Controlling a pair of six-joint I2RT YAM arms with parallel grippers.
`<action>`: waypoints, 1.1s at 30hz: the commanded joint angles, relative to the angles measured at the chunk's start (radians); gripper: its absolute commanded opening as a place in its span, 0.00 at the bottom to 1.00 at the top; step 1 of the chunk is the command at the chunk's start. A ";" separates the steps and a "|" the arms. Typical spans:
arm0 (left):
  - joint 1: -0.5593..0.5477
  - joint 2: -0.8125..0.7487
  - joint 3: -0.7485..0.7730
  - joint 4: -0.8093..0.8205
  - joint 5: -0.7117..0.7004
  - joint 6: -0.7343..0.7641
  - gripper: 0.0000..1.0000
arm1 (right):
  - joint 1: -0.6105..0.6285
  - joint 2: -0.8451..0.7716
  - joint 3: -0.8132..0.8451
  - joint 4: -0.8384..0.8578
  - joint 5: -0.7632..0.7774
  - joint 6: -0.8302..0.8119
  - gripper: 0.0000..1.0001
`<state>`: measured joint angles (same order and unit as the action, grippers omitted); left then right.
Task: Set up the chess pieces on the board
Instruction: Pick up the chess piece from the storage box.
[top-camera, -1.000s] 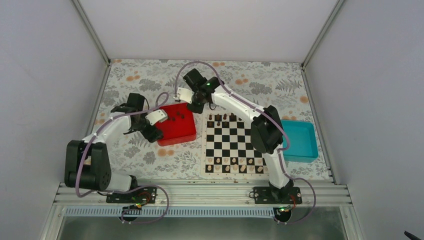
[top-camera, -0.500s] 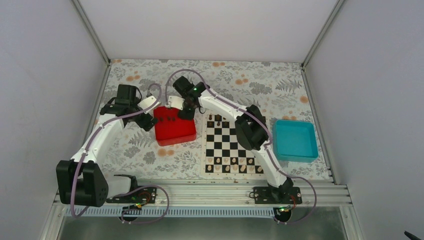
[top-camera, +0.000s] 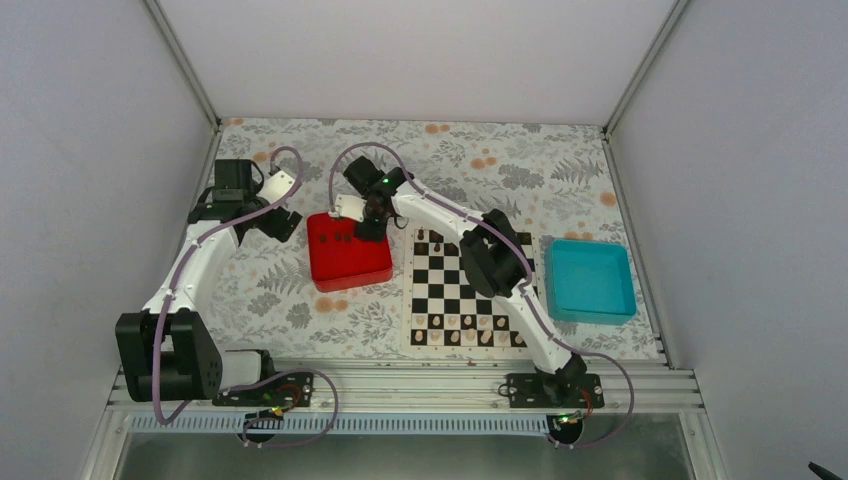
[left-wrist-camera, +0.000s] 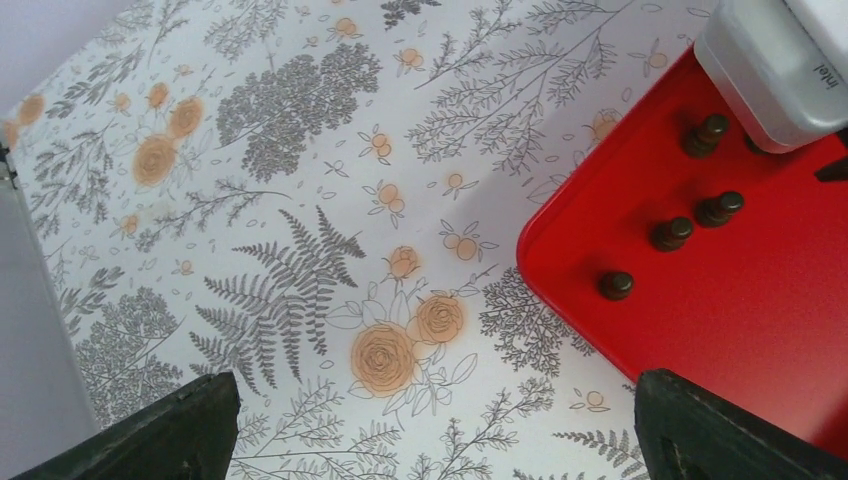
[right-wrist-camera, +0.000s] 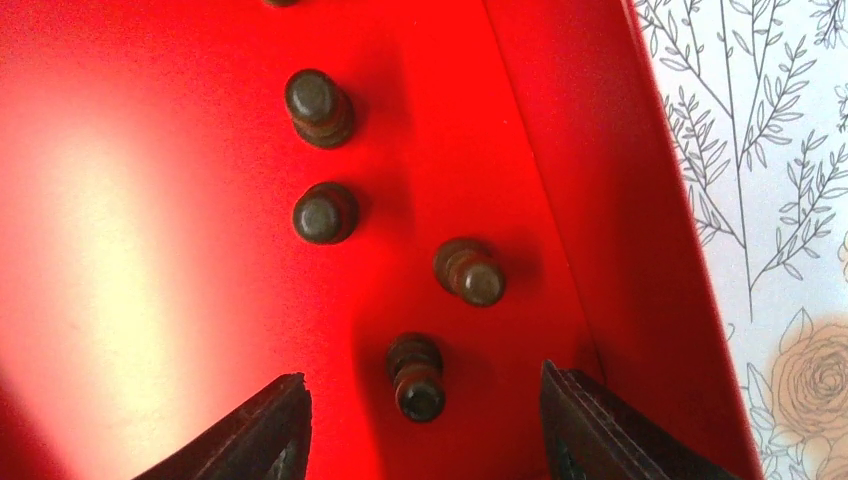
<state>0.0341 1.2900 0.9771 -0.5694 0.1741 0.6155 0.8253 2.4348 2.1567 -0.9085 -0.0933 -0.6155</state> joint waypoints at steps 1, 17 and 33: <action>0.027 -0.008 0.004 0.029 0.035 -0.006 0.98 | 0.008 0.041 0.049 0.019 -0.012 0.002 0.59; 0.078 -0.015 -0.038 0.037 0.083 0.019 0.98 | 0.007 0.058 0.048 0.023 -0.010 0.012 0.20; 0.079 -0.052 -0.041 0.001 0.111 0.019 0.97 | 0.008 -0.100 -0.074 0.023 -0.006 0.021 0.04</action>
<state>0.1097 1.2686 0.9440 -0.5575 0.2638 0.6212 0.8257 2.4416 2.1193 -0.8829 -0.0929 -0.6018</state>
